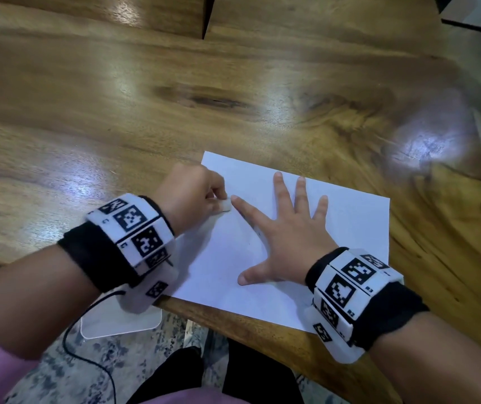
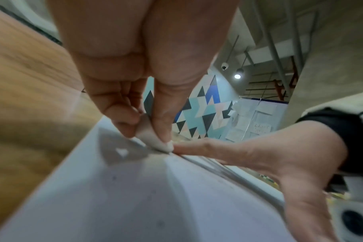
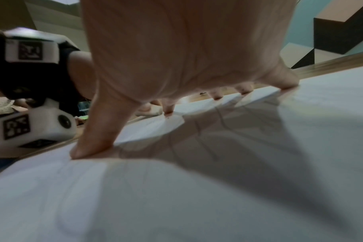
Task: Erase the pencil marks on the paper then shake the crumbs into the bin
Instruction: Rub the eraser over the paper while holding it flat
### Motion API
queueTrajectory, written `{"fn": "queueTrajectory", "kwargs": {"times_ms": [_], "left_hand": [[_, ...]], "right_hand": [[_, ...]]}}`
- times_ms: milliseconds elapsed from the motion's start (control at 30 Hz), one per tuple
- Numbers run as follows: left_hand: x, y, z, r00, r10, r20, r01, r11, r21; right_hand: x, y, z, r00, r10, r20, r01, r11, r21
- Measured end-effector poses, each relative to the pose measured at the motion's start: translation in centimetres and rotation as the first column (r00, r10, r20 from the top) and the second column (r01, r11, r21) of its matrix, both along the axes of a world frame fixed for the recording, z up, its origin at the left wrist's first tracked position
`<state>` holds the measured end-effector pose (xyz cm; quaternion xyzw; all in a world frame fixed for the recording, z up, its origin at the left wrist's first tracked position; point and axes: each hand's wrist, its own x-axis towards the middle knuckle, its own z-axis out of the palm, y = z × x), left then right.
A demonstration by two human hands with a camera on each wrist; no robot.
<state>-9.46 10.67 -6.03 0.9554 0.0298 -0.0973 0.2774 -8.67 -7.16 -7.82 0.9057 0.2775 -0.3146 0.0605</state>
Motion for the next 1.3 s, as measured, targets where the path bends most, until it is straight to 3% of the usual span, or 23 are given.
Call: {"fn": "queueTrajectory", "kwargs": {"times_ms": [100,200,400,600,800,900,1000,1067,1167,1300], "left_hand": [[-3.1,-0.4,-0.5,0.992,-0.124,-0.005,0.124,0.992,-0.026],[-5.8,-0.8,-0.3,0.955,-0.269,-0.126,0.254,0.960,-0.118],[-1.0,-0.1,-0.5,1.000,-0.003,0.027,0.003,1.000,0.000],[-5.6,-1.3,0.1,0.946,-0.276,-0.170,0.264,0.960,-0.093],[0.0,-0.3,0.0,0.998,-0.046,-0.036,0.046,0.999,0.012],[-3.0,-1.5,-0.2,0.983,-0.169,-0.070,0.168,0.986,-0.021],[-4.9,-2.0,0.0,0.932,-0.304,-0.198,0.291,0.952,-0.095],[-3.3,-1.4,0.0,0.939,-0.278,-0.202,0.272,0.961,-0.055],[-0.3,-0.8,0.0,0.980,-0.176,-0.096,0.179,0.984,0.022],[-2.4,-0.7,-0.4,0.978,-0.201,-0.045,0.202,0.979,0.001]], "right_hand": [[0.0,0.0,0.0,1.000,-0.007,-0.005,0.007,1.000,0.007],[0.0,0.0,0.0,1.000,-0.002,-0.006,0.002,1.000,0.009],[0.0,0.0,0.1,1.000,0.000,-0.008,0.000,1.000,0.002],[0.0,0.0,0.0,1.000,0.002,-0.013,-0.002,1.000,0.006],[0.0,0.1,0.1,1.000,0.007,-0.008,-0.007,1.000,-0.007],[0.0,0.1,0.0,1.000,0.001,-0.013,-0.001,1.000,0.003],[0.0,0.1,0.0,1.000,0.003,-0.010,-0.003,1.000,0.001],[0.0,0.0,0.0,1.000,0.002,-0.016,-0.002,1.000,0.003],[0.0,0.0,0.0,1.000,0.005,-0.018,-0.005,1.000,0.000],[0.0,0.0,-0.1,1.000,0.007,-0.013,-0.007,1.000,0.001]]}}
